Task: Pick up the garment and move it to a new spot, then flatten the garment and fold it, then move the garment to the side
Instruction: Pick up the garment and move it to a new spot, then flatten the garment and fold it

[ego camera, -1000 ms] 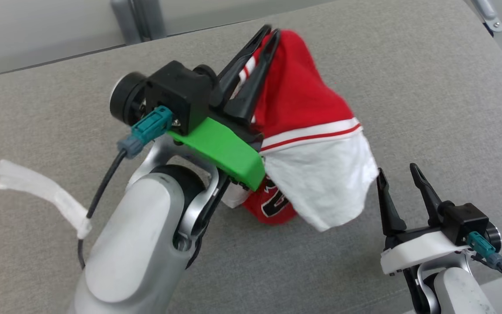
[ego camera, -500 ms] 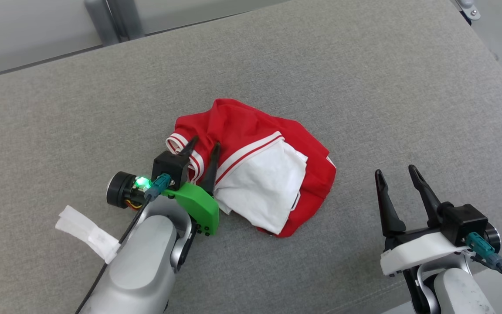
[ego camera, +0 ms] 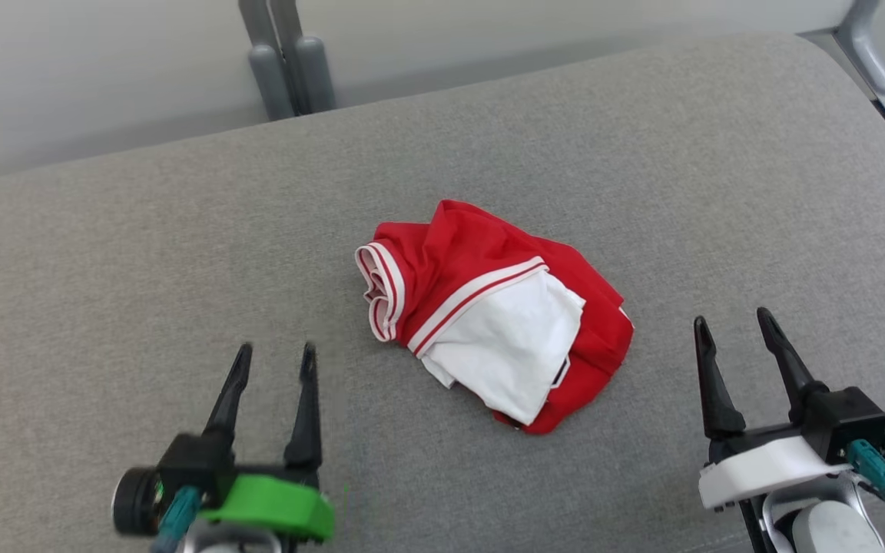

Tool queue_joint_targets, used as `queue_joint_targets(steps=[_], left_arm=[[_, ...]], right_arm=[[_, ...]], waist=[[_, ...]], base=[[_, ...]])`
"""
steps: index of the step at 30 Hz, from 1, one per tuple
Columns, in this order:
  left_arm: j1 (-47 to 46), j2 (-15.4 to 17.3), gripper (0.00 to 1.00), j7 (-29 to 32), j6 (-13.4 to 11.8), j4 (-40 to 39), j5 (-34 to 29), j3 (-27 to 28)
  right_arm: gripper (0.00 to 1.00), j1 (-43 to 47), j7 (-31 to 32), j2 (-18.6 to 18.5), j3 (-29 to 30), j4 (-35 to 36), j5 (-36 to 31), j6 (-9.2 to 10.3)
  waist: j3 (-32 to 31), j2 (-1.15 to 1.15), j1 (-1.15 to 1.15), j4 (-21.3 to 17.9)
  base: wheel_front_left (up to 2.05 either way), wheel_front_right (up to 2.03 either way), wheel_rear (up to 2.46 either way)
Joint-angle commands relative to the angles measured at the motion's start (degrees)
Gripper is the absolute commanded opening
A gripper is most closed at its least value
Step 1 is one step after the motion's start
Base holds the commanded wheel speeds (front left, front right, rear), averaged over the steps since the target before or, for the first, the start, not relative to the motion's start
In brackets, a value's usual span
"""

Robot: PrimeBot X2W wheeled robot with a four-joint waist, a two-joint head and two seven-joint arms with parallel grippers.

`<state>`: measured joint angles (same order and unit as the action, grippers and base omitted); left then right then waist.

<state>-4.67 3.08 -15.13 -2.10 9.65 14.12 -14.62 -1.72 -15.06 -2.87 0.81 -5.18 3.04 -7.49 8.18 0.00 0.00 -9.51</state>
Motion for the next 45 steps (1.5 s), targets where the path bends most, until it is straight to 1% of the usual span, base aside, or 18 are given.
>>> queue_joint_targets(steps=[1,6,7,9,13,18,37,41,44,45], left_arm=[[3.3,0.3,1.00,0.0,0.7,-1.1,-0.6,2.1],[11.9,0.0,1.00,0.0,3.9,-3.5,-1.7,10.0],[12.7,0.0,1.00,0.0,5.0,-4.0,-1.9,11.1],[14.2,-0.1,1.00,0.0,6.4,-4.5,-2.7,12.6],[15.3,-0.2,1.00,0.0,8.0,-5.6,-2.4,14.8],[15.5,-0.2,1.00,0.0,8.6,-5.8,-1.9,15.8],[13.3,-0.2,1.00,0.0,9.0,-5.0,-1.7,14.2],[12.7,-0.2,1.00,0.0,9.1,-5.0,-1.9,14.1],[12.4,-0.2,1.00,0.0,8.9,-5.0,-1.7,14.2],[12.3,-0.2,1.00,0.0,8.9,-4.9,-1.6,14.0]], right_arm=[[1.00,1.6,-0.2,-0.1,0.2,0.2,-0.5,0.00],[1.00,4.4,-0.2,-0.2,1.0,0.4,-1.0,0.00],[1.00,4.9,-0.2,-0.2,1.1,0.4,-1.1,0.00],[1.00,5.7,-0.2,-0.2,1.3,0.3,-1.3,0.00],[1.00,6.6,-0.2,-0.2,1.4,-0.2,-1.2,0.00],[1.00,7.2,-0.2,-0.1,1.1,-0.9,-1.0,0.00],[1.00,4.8,-0.2,-0.1,0.4,-1.0,-0.3,0.00],[1.00,3.7,-0.2,-0.1,-1.6,-0.2,0.2,0.00],[1.00,3.1,-0.2,0.0,-5.4,-4.1,0.8,0.00],[1.00,2.3,-0.2,-0.2,-6.1,-6.3,1.2,0.01]], waist=[[-3.8,0.00,0.00,3.7],[-6.5,0.00,0.00,6.0],[-6.9,0.00,0.00,6.6],[-7.3,0.00,0.00,7.3],[-7.7,0.00,0.00,8.3],[-7.8,0.00,0.00,9.1],[-6.5,0.00,0.00,10.0],[-5.6,0.00,0.00,10.6],[-5.3,0.00,0.00,10.9],[-5.2,0.00,0.00,11.1]], base=[[0.00,0.00,0.00],[0.00,0.00,0.00],[0.00,0.00,0.00],[0.00,0.00,0.00],[0.00,0.00,0.00],[0.00,0.00,0.00],[0.00,0.00,0.00],[0.00,0.00,0.00],[0.00,0.00,0.00],[0.00,0.00,0.00]])
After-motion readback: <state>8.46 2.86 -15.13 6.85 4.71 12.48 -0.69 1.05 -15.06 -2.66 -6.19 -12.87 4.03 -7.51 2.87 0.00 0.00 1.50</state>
